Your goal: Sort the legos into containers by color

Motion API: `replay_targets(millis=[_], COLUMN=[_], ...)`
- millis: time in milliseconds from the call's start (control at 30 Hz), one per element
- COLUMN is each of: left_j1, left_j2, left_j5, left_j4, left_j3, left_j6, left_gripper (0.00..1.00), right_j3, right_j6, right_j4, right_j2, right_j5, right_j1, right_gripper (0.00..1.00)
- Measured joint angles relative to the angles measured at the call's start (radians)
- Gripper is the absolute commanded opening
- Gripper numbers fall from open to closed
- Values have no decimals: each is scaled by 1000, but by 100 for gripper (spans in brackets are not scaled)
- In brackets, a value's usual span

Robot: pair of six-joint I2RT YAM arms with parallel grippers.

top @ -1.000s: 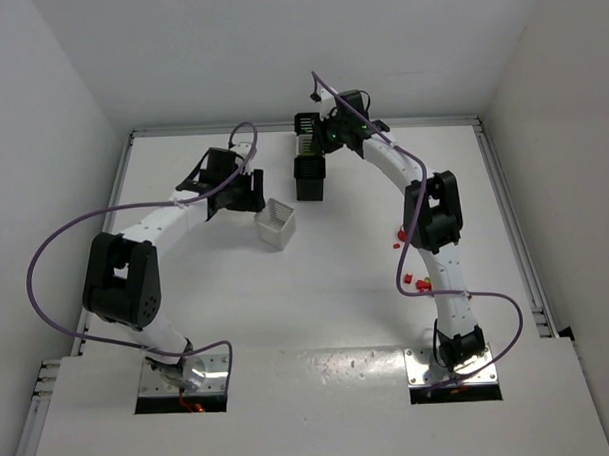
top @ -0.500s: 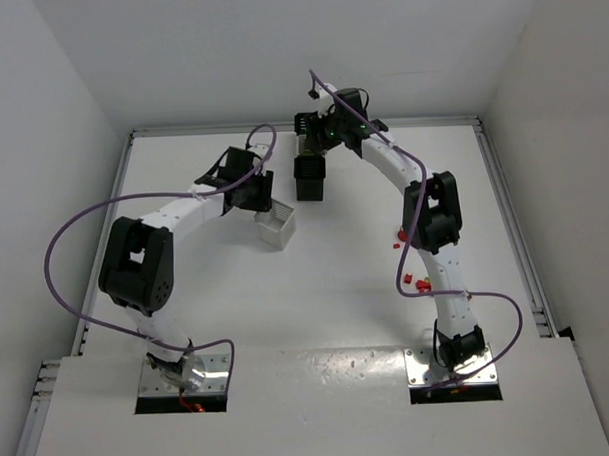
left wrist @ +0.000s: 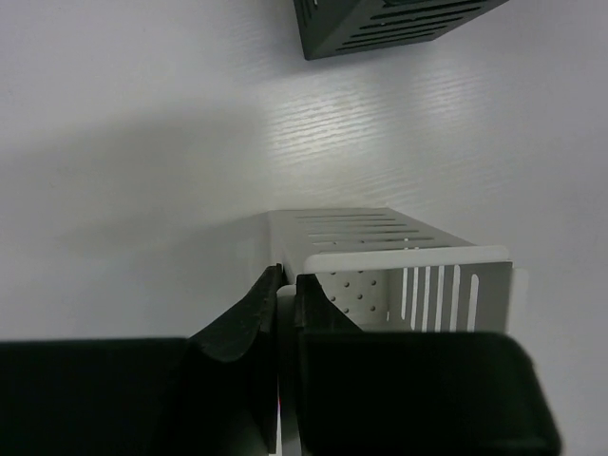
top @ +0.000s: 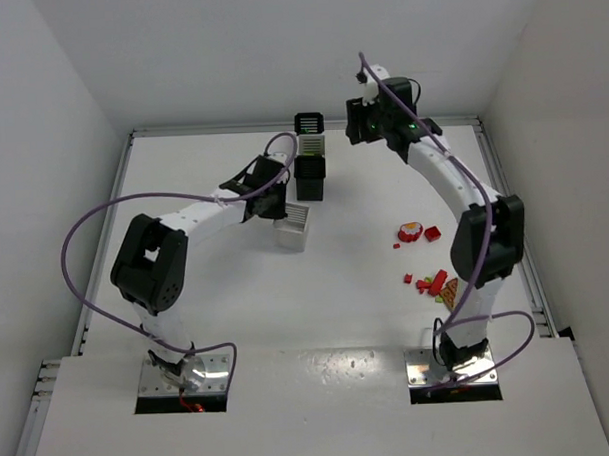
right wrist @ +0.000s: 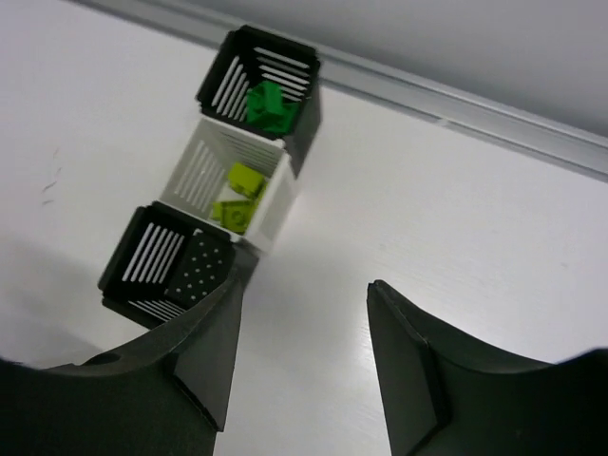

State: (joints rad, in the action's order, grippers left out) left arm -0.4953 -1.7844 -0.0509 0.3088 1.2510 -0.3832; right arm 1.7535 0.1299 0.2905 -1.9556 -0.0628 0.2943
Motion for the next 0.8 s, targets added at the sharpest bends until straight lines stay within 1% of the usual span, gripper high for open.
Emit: replay_targets(millis=[100, 200, 333, 400, 433, 467, 500, 600, 667, 700, 800], left_j1=[-25, -42, -47, -47, -47, -47, -47, -47, -47, -46, -47], left_j2=[-13, -72, -181, -219, -237, -244, -250, -253, -253, -253, -252], left_j5=[-38, -79, -111, -118, -121, -122, -124, -127, -127, -125, -121], left_j4=[21, 43, 48, 48, 49, 47, 48, 50, 51, 51, 51], left_j3=[26, 113, 243, 283, 309, 318, 325, 328, 328, 328, 328], left_j6=[-59, -93, -121, -133, -142, -145, -151, -164, -175, -179, -183], left_gripper=[6, 6, 7, 11, 14, 14, 19, 28, 35, 42, 50], right_j3=[-126, -222, -304, -336, -348, -355, -362, -377, -393, -405, -436], right_j6=[11, 10, -12, -37, -59, -75, -98, -153, -186, -201, -234], right_j4=[0, 4, 36, 74, 98, 119, 143, 208, 248, 262, 299], right_j2=[122, 206, 263, 285, 296, 305, 315, 345, 368, 380, 406], right_j5=[36, 53, 59, 53, 45, 38, 27, -3, -24, -34, -60], right_j1=[-22, -38, -58, -69, -77, -84, -93, -117, -134, -142, -165], right_gripper=[56, 56, 57, 60, 61, 61, 63, 69, 69, 70, 70])
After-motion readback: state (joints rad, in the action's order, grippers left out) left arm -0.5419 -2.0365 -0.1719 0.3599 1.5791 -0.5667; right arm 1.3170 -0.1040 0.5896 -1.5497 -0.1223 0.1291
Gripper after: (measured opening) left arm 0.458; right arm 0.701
